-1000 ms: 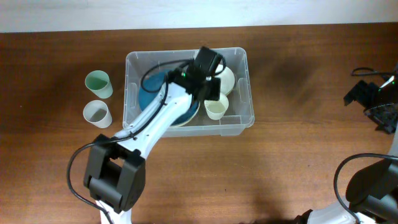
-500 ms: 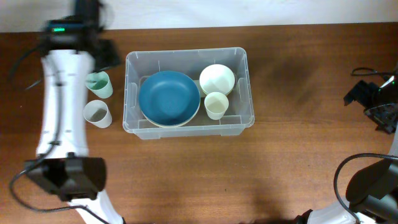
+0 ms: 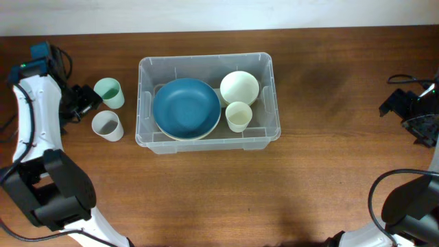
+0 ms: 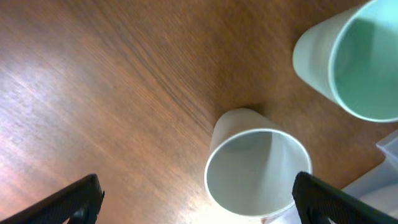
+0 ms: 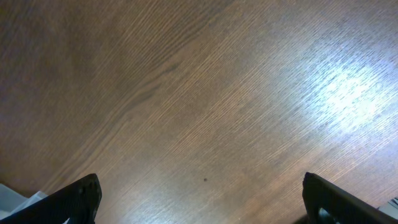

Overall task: Pack container
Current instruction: 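Move the left gripper to the grey cup and grip it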

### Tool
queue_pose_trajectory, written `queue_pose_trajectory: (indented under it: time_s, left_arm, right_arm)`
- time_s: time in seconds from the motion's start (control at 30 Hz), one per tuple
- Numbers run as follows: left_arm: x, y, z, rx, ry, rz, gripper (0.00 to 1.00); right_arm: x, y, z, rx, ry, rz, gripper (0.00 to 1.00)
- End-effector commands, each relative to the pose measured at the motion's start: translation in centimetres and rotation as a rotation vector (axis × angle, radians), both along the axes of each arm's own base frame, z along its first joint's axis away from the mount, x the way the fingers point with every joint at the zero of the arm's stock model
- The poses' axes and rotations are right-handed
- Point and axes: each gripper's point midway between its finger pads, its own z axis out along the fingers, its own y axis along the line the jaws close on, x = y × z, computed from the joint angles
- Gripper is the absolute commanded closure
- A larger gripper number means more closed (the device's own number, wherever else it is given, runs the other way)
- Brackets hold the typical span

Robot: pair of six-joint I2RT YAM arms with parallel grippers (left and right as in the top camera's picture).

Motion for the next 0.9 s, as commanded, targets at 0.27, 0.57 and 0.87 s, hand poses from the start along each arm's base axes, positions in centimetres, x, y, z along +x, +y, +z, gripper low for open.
queue_pose_trajectory:
  time_s: [0.27,0.57,0.87]
  left_arm:
    - [-2.0,-1.9,-7.1,-0.077,0.045,-0.025,0.01]
    - [-2.2,-2.0,-7.9,-0.079,0.045,-0.025,0.52]
    - [-1.6,-1.8,-5.9,-0.074,0.029,-0.026,0.97]
  right_arm:
    - [-0.1,-0.1,0.3,-0.006,-0.008,-0.011,0.01]
    - [-0.2,-0.1,0.3,-0.005,-0.007,-0.011,0.01]
    - [-0.1,-0.1,0.3,-0.006,-0.008,-0.011,0.01]
